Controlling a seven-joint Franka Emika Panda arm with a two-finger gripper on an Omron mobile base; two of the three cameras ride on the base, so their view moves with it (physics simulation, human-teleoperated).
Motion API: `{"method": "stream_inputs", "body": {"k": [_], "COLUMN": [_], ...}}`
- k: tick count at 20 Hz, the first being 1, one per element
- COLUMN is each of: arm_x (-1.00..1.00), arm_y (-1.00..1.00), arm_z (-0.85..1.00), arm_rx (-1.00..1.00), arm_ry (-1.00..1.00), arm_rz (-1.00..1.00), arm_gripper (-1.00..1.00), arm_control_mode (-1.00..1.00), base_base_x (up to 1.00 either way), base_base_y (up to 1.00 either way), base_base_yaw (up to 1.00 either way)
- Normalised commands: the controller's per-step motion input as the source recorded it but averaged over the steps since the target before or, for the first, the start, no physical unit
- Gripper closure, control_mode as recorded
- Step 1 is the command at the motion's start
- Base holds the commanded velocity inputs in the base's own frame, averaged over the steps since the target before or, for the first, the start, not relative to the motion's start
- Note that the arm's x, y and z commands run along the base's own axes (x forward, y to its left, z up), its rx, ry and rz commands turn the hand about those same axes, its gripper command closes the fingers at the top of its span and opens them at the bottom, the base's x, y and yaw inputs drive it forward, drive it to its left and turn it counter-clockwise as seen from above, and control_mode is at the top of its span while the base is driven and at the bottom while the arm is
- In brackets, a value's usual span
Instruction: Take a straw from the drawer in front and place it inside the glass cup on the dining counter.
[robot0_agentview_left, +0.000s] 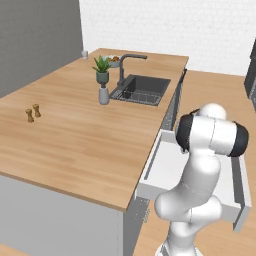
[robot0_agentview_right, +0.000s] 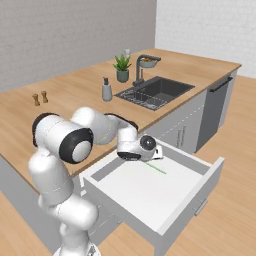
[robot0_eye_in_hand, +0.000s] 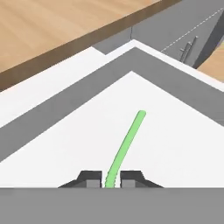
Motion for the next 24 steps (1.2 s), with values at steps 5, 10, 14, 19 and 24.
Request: {"method": "stream_inputs", "body": {"k": [5, 10, 14, 19, 24], "arm_x": [-0.17, -0.03, 0.00, 0.00, -0.01], "arm_y": [0.00, 0.03, 0.14, 0.15, 0.02], "arm_z": [1.00, 1.00, 1.00, 1.00, 1.00], "arm_rx": [0.01, 0.00, 0.00, 0.00, 0.02], "arm_ry": [-0.28, -0.19, -0.10, -0.02, 0.09], "arm_rz": [0.00, 0.00, 0.00, -0.01, -0.04], "arm_gripper": [1.00, 1.00, 1.00, 1.00, 1.00], "arm_control_mode": [-1.00, -1.00, -1.00, -1.00, -1.00], "base_base_x": [0.00, 0.00, 0.00, 0.00, 0.00], "base_base_y": [0.00, 0.00, 0.00, 0.00, 0.00], "base_base_yaw": [0.00, 0.00, 0.00, 0.00, 0.00]}}
